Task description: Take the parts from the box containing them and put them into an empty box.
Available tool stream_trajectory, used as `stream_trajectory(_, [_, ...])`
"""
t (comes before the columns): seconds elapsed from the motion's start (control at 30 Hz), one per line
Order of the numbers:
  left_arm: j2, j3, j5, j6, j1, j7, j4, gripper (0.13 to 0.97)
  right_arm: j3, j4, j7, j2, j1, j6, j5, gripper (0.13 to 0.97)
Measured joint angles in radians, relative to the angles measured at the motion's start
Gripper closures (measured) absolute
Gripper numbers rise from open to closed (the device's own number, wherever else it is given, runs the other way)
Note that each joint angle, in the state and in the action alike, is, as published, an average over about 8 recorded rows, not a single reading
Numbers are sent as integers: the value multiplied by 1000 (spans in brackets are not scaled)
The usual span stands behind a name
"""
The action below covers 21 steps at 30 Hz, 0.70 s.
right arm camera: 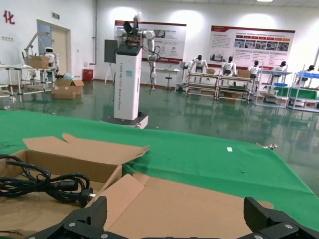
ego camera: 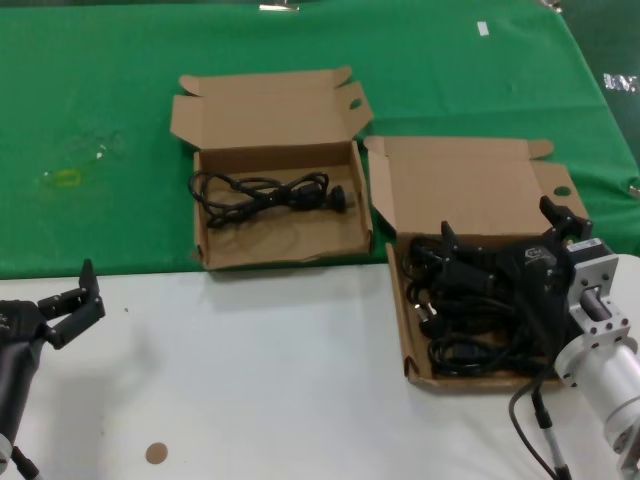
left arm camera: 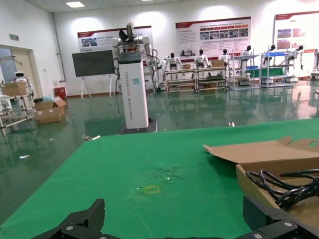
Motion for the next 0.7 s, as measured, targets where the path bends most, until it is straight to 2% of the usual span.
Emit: stream_trajectory(0.7, [0,0,0,0,0,0,0,132,0,0,0,0,0,0,0,129])
